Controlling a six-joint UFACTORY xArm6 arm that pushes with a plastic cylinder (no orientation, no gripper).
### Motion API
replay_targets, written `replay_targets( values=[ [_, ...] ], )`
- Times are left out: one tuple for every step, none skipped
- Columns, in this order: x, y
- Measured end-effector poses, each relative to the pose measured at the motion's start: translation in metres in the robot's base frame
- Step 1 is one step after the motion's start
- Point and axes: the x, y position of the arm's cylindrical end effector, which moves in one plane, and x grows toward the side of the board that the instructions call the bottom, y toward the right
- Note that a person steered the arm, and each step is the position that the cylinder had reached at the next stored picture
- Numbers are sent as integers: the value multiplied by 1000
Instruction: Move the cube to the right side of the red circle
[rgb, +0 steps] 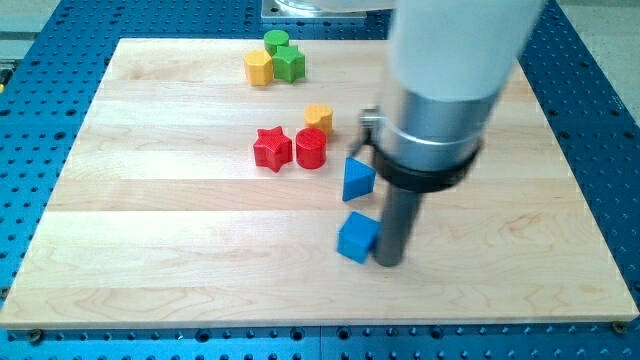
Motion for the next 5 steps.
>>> replay_targets(
  values=[
    [-42, -52],
    [28, -79],
    [-11, -116],
    [-96, -56],
    [-76, -79]
  ],
)
